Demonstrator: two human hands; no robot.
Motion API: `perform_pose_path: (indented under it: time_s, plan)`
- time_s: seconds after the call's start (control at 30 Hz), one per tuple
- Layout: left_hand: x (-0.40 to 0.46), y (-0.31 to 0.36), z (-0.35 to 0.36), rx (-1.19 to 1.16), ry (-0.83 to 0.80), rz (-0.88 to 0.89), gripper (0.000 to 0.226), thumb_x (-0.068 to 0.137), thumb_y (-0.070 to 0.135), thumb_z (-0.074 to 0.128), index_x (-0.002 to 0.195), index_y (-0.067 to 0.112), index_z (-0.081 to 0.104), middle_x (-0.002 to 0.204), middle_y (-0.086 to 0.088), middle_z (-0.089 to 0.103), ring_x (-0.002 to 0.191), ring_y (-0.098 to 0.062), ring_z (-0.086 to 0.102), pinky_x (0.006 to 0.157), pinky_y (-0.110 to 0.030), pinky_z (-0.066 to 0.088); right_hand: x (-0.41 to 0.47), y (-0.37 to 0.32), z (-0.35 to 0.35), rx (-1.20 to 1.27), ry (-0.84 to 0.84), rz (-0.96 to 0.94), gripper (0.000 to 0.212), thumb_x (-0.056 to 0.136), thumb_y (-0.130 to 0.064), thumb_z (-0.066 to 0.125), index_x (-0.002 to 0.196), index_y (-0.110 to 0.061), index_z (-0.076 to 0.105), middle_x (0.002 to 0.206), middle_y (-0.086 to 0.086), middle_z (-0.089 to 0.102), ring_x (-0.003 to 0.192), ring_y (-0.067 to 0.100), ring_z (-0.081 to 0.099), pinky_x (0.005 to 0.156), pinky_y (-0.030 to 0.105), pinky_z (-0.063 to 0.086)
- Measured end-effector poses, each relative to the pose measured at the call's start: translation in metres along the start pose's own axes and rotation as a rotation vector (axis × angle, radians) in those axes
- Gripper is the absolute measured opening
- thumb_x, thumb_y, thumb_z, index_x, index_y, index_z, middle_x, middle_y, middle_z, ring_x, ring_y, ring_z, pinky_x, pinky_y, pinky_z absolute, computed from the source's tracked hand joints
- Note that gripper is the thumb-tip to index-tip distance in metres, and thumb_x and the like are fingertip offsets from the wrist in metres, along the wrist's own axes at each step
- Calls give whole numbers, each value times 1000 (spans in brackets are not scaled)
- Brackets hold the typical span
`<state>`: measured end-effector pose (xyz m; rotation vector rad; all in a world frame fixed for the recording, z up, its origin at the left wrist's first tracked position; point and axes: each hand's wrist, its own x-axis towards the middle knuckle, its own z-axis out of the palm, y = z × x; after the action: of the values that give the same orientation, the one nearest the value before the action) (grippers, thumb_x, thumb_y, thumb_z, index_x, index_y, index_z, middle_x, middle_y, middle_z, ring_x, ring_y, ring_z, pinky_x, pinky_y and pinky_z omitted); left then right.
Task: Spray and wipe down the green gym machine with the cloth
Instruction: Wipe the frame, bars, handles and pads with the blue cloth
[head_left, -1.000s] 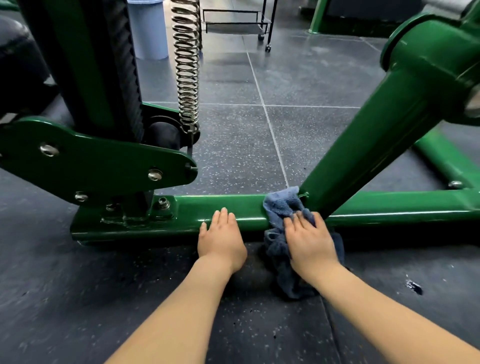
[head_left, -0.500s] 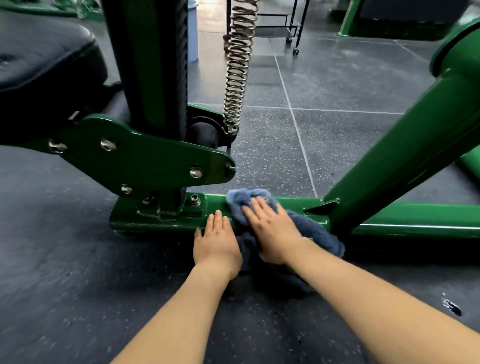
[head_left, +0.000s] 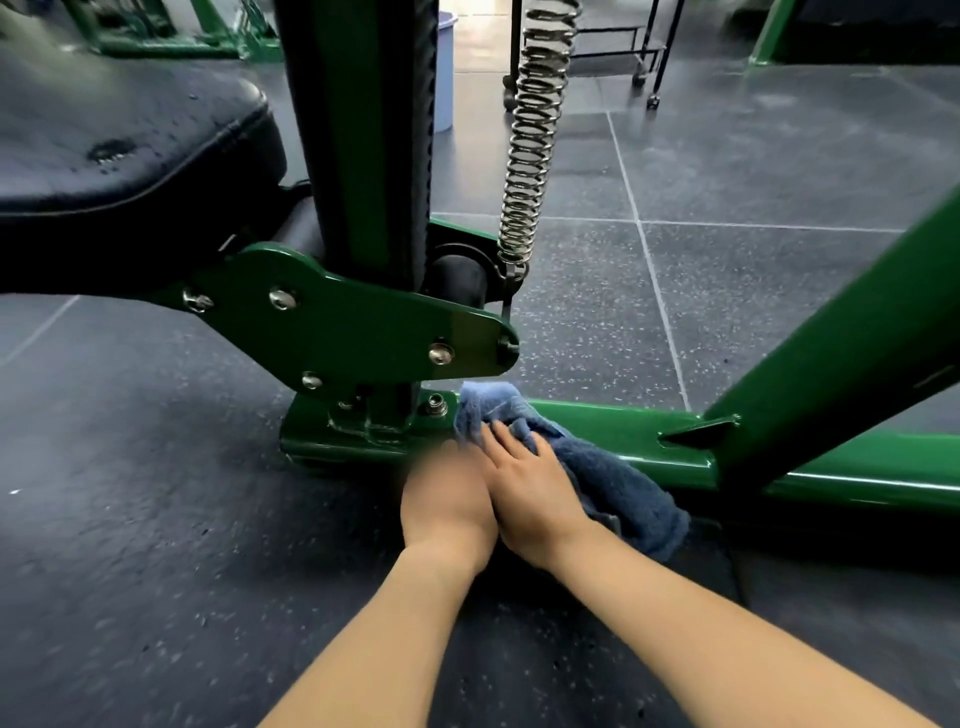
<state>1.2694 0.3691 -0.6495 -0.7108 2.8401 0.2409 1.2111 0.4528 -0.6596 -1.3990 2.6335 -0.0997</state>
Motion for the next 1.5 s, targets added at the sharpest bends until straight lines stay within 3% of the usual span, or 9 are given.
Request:
perform_pose_path:
  time_s: [0.4, 0.63, 0.77, 0.97, 1.03, 1.17, 1.3, 1.4, 1.5]
  plan:
    - [-5, -32, -1, -90, -108, -13, 74, 92, 19, 49, 153, 11, 9, 162, -2, -1, 149, -16, 8, 116, -33, 25, 67, 7, -9, -105, -166, 162, 90, 89, -43, 55, 152, -7, 3, 159, 12, 6, 147, 30, 5, 116, 51, 14]
    - [-3, -18, -8, -58, -108, -36, 70, 94, 21, 45, 152, 8, 9, 162, -5, 2, 149, -15, 6, 117, -34, 23, 5, 18, 8, -179, 3, -22, 77, 78, -22, 66, 147, -12, 34, 157, 11, 26, 144, 28, 26, 112, 48, 26]
    - [-1, 5, -9, -70, -160, 43, 71, 95, 13, 38, 154, 8, -1, 162, -4, -10, 149, -14, -5, 120, -35, 16, -32, 60, 11, -115, 85, 202, 81, 46, -33, 78, 122, -10, 63, 131, 14, 59, 120, 29, 59, 89, 48, 51]
    - [3, 3, -5, -101, -210, 44, 72, 94, 8, 35, 154, 9, -6, 161, -1, -17, 148, -14, -10, 120, -36, 16, -50, 57, 4, -160, 16, 572, 97, 72, -54, 65, 148, -6, 30, 152, 20, 32, 142, 30, 29, 107, 49, 32]
    - [3, -6, -3, -109, -195, 20, 73, 94, 10, 38, 154, 9, -3, 161, 1, -14, 149, -14, -7, 119, -37, 18, -35, 35, 8, -168, 65, 528, 89, 78, -40, 63, 150, -9, 22, 155, 18, 24, 145, 29, 22, 110, 48, 27]
    - [-1, -24, -1, -127, -149, -23, 70, 94, 15, 40, 154, 10, 5, 162, -1, -5, 149, -14, 0, 119, -37, 21, 3, -18, 36, -168, 147, 256, 71, 51, -32, 86, 117, -14, 69, 126, 16, 62, 117, 31, 60, 93, 46, 49]
    - [-6, -53, -1, -173, -135, -131, 65, 95, 17, 38, 153, 12, 10, 161, -2, 3, 148, -16, 9, 115, -37, 28, 19, -57, 44, -140, 195, 61, 54, 52, -34, 88, 102, -16, 76, 106, 10, 72, 102, 26, 68, 86, 41, 54]
    - [-11, -70, -3, -198, -103, -158, 63, 94, 17, 40, 152, 13, 17, 161, -3, 9, 145, -16, 24, 112, -32, 34, 29, -60, 44, -139, 321, -91, 35, 77, -23, 56, 105, -12, 74, 106, 8, 71, 99, 27, 68, 88, 42, 55]
    - [-13, -74, -8, -238, -68, -183, 63, 93, 17, 43, 151, 13, 20, 160, -2, 12, 139, -18, 36, 106, -30, 38, 39, -59, 36, -140, 319, -99, 49, 77, -24, 35, 106, -10, 73, 110, 11, 69, 93, 30, 68, 87, 43, 54]
